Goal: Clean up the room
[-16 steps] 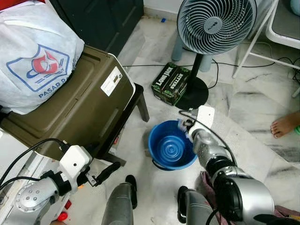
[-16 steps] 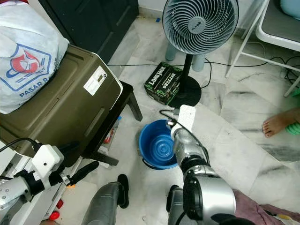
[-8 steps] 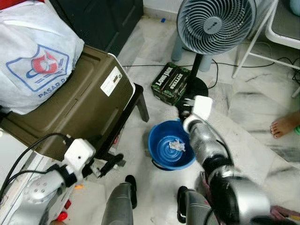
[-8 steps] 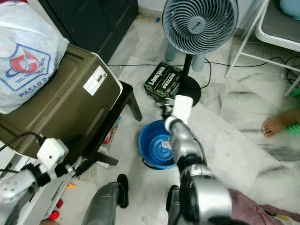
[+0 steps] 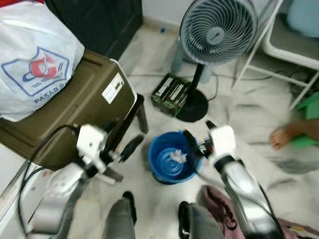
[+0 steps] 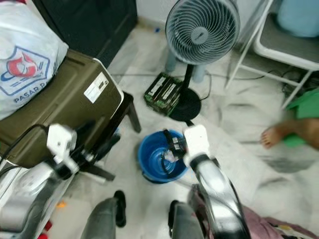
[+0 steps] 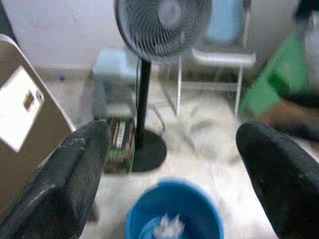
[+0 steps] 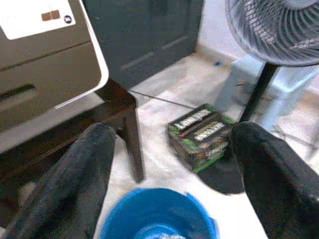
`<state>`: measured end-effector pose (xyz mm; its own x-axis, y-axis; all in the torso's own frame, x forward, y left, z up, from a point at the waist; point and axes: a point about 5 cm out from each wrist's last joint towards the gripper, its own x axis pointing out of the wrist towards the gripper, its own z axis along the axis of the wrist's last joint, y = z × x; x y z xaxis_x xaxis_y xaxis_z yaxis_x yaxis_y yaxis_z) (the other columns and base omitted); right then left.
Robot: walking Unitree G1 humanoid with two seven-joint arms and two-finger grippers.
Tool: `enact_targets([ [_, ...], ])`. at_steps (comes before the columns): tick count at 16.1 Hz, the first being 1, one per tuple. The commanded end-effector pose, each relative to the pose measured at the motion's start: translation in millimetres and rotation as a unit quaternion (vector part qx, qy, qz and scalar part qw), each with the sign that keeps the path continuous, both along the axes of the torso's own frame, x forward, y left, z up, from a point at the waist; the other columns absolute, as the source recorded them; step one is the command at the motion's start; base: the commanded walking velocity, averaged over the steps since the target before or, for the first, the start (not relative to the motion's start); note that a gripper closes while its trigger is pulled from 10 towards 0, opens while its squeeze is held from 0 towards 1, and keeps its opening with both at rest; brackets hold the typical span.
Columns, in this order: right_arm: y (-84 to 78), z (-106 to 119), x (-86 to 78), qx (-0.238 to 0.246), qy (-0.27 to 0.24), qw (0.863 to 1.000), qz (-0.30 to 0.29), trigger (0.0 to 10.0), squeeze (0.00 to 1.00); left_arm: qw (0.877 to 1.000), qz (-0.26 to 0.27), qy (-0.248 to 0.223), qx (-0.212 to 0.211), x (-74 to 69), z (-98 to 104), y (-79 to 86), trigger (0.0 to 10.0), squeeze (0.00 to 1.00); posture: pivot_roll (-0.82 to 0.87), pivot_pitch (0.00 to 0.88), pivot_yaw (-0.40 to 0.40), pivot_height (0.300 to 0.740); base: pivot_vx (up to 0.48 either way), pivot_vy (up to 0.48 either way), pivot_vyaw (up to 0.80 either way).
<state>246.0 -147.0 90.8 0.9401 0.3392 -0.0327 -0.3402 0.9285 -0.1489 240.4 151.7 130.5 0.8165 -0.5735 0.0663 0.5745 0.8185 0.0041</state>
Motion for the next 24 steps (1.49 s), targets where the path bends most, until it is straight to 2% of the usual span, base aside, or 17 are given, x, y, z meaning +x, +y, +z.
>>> enact_targets([
  [1,-6.3,1,-5.7,-0.013,-0.003,1.000,-0.022,10.0,1.00,1.000,0.011,0.013,-0.010,0.5,-2,2.3,10.0,0.00,0.00,0.156,0.016,0.740,0.000,0.000,0.00],
  [3,-17.1,7,-13.5,-0.025,-0.019,0.997,-0.072,10.0,1.00,0.999,0.035,0.023,-0.014,6.6,-8,2.3,10.0,0.00,-0.03,0.127,0.020,0.740,0.000,0.000,0.00],
  [4,-18.3,13,-15.4,-0.041,-0.036,0.996,-0.074,10.0,1.00,0.998,0.051,0.021,-0.005,8.6,-10,3.4,10.0,0.00,-0.04,0.118,0.021,0.740,0.000,0.000,0.00],
  [6,-20.9,22,-19.6,-0.071,-0.069,0.992,-0.083,10.0,1.00,0.992,0.121,0.025,0.029,15.4,-18,10.6,10.0,0.00,-0.05,0.103,0.018,0.740,0.000,0.000,0.00],
  [7,-22.7,22,-22.7,-0.080,-0.070,0.990,-0.093,10.0,1.00,0.983,0.172,0.020,0.053,18.8,-23,19.3,10.0,0.00,-0.05,0.090,0.011,0.740,0.000,0.000,0.00],
  [8,-22.5,20,-24.8,-0.086,-0.069,0.989,-0.095,10.0,1.00,0.979,0.197,0.021,0.054,19.1,-25,26.9,10.0,0.00,-0.05,0.086,0.008,0.740,0.000,0.000,0.00],
  [11,-12.4,21,-22.8,-0.096,-0.075,0.990,-0.067,10.0,1.00,0.967,0.246,0.017,0.057,20.4,-29,37.1,10.0,0.00,-0.05,0.076,-0.001,0.740,0.000,0.000,0.53],
  [13,-9.5,24,-17.7,-0.096,-0.081,0.990,-0.065,10.0,1.00,0.969,0.241,0.008,0.058,20.2,-28,34.0,10.0,0.00,-0.04,0.077,-0.002,0.740,0.000,0.000,0.80],
  [14,-6.8,27,-13.1,-0.097,-0.090,0.989,-0.061,10.0,0.91,0.970,0.232,-0.005,0.066,19.7,-27,30.2,10.0,0.00,-0.04,0.080,-0.005,0.740,0.000,0.000,0.80],
  [15,-5.6,29,-11.1,-0.101,-0.095,0.989,-0.054,10.0,0.63,0.969,0.238,-0.011,0.069,20.6,-25,31.1,10.0,0.00,-0.05,0.084,-0.007,0.740,0.000,0.000,0.80],
  [16,-5.6,29,-10.9,-0.102,-0.096,0.989,-0.053,10.0,0.54,0.968,0.241,-0.013,0.072,20.8,-25,31.5,10.0,0.00,-0.05,0.085,-0.007,0.740,0.000,0.000,0.80],
  [17,-5.9,30,-11.0,-0.104,-0.096,0.989,-0.052,10.0,0.38,0.966,0.245,-0.013,0.077,21.1,-26,33.0,10.0,0.00,-0.05,0.088,-0.013,0.740,0.000,0.000,0.80],
  [19,-5.9,29,-11.6,-0.107,-0.094,0.989,-0.048,10.0,0.37,0.964,0.253,-0.005,0.079,19.5,-32,36.9,10.0,0.00,-0.06,0.092,-0.016,0.740,0.000,0.000,0.80],
  [20,-5.9,29,-12.5,-0.108,-0.093,0.989,-0.045,10.0,0.33,0.963,0.257,-0.003,0.080,18.0,-34,37.2,10.0,0.00,-0.06,0.092,-0.018,0.740,0.000,0.000,0.80],
  [21,-9.6,25,-16.0,-0.099,-0.078,0.990,-0.060,10.0,0.24,0.961,0.263,0.005,0.090,12.9,-39,36.2,10.0,0.00,-0.06,0.089,-0.021,0.740,0.000,0.000,0.80],
  [24,-6.4,24,-16.6,-0.100,-0.077,0.991,-0.049,10.0,0.20,0.962,0.258,0.013,0.086,7.9,-44,33.6,10.0,0.00,-0.06,0.091,-0.021,0.740,0.000,0.000,0.80],
])
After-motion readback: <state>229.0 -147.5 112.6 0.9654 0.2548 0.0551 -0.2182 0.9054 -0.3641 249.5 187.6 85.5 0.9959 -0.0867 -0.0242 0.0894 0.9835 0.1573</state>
